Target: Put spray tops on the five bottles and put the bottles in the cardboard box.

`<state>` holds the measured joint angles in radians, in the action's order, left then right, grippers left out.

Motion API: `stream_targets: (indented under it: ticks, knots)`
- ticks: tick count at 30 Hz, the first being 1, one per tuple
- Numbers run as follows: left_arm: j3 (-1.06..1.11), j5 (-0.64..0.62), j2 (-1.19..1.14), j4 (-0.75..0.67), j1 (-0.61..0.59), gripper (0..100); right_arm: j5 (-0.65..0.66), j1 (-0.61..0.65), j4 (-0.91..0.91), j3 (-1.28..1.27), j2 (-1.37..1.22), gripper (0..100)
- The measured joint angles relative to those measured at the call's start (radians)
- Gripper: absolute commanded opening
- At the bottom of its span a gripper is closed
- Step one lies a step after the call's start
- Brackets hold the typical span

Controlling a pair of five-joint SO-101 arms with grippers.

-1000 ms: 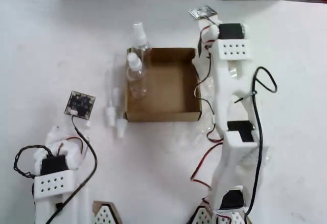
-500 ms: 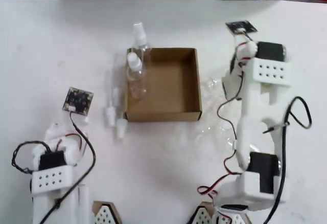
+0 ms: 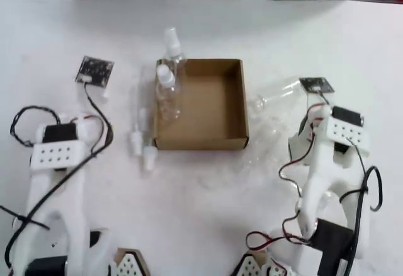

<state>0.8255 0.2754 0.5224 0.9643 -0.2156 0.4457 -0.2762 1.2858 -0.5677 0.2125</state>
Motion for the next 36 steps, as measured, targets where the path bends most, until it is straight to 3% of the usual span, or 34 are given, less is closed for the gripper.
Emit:
stream_targets:
  ticks: [6,12,20,30,36]
  knots:
    - [-0.12,-0.054,-0.129,0.0,0.098,23,0.0,-0.026,-0.19,-0.189,0.041,3.2]
    - [-0.196,-0.075,-0.311,-0.124,0.163,23,0.0,-0.048,-0.299,-0.282,0.041,3.2]
    - [-0.302,-0.133,-0.526,-0.213,0.167,23,0.0,-0.051,-0.31,-0.282,0.041,3.2]
    - [-0.453,-0.135,-0.76,-0.213,0.169,23,0.0,-0.051,-0.31,-0.282,0.041,3.3]
    - [-0.466,-0.135,-0.776,-0.167,0.149,23,0.0,-0.051,-0.31,-0.282,0.041,3.3]
